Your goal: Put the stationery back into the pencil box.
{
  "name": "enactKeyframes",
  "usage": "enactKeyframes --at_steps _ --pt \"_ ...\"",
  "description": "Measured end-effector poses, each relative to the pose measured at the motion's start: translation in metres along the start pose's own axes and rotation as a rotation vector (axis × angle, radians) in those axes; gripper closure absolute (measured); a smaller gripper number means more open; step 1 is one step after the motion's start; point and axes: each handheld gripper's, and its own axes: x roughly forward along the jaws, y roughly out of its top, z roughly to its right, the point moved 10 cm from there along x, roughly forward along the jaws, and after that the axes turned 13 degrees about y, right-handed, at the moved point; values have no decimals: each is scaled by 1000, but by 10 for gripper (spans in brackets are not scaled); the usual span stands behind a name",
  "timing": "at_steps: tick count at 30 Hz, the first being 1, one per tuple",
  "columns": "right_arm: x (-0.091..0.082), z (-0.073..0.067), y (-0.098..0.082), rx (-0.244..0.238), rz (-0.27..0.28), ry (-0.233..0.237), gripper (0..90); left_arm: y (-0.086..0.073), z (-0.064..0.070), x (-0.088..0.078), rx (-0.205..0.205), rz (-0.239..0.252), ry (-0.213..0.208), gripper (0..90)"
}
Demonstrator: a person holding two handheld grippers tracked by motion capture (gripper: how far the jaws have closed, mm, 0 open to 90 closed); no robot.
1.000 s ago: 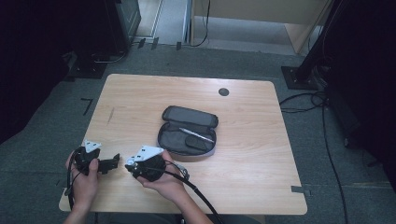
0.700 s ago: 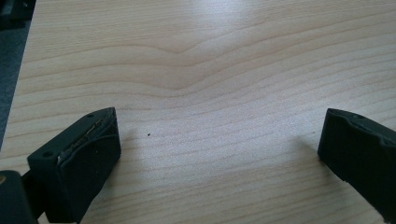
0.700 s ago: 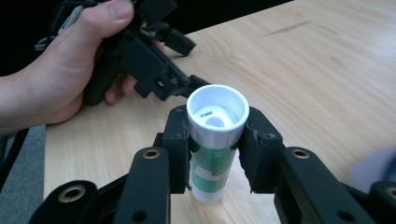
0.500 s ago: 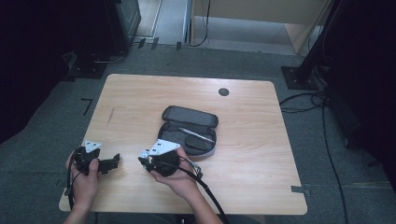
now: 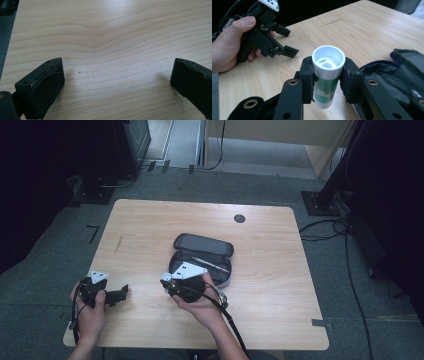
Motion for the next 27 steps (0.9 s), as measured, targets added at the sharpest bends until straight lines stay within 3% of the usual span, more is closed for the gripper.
enactKeyframes --at_steps 18,27 --pt "-26 26 13 33 47 -66 664 0 0 0 0 -1 0 0" --pt "-25 44 17 47 56 -117 664 0 0 0 -1 0 0 0"
